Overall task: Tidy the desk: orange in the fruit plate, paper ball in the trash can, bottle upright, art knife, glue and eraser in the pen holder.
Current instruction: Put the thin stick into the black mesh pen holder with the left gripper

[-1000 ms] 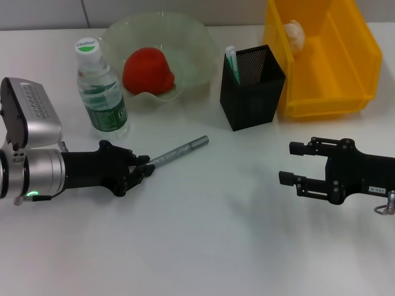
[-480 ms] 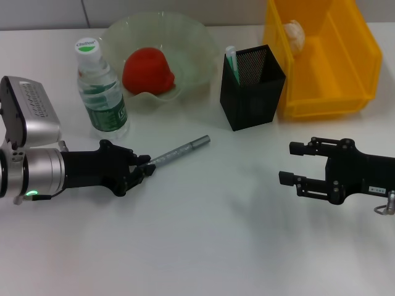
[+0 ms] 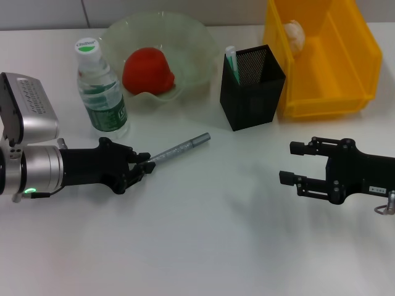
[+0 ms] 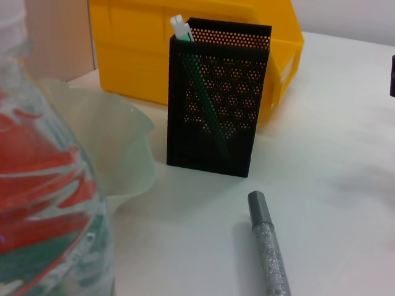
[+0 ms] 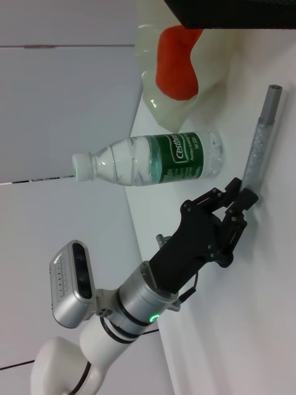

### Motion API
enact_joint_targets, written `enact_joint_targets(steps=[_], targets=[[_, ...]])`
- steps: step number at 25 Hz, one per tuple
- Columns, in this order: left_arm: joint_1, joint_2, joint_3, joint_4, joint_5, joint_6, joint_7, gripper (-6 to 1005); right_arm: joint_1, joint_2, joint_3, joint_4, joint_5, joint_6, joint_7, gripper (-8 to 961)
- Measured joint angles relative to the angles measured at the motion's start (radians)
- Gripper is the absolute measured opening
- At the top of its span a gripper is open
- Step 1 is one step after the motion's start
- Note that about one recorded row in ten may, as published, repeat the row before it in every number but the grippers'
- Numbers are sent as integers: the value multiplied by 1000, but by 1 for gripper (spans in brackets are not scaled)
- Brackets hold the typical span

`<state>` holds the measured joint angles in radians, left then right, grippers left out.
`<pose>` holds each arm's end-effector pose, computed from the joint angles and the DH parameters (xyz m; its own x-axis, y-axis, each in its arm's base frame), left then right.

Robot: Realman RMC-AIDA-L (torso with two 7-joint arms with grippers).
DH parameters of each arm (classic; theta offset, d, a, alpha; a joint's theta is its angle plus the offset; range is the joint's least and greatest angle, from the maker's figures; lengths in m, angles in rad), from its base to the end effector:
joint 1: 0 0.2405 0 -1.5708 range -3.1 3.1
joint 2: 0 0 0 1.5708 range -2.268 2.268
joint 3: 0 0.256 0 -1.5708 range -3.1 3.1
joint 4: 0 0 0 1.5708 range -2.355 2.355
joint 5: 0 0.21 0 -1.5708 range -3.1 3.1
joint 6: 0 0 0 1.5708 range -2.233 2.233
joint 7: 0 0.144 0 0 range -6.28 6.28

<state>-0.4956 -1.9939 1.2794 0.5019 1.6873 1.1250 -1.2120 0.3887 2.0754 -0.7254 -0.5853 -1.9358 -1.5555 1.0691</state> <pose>-0.2988 0.3318 -0.0474 0.9277 0.2881 0.2375 0.3502 -0.8920 -0.2860 0.3018 0.2857 -0.0119 0.8411 -0.2116 -0.4978 -0.3683 -0.8980 -0.2406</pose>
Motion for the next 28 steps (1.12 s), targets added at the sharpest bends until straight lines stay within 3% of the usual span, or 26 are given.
enact_joint_targets(steps=[16, 28], targets=[[-3, 7, 0, 7, 0, 45, -32, 165, -1, 0, 5, 4, 0, -4, 0, 653], [12, 20, -5, 123, 2, 247, -202, 165, -6, -1, 60, 2, 0, -70, 0, 652]])
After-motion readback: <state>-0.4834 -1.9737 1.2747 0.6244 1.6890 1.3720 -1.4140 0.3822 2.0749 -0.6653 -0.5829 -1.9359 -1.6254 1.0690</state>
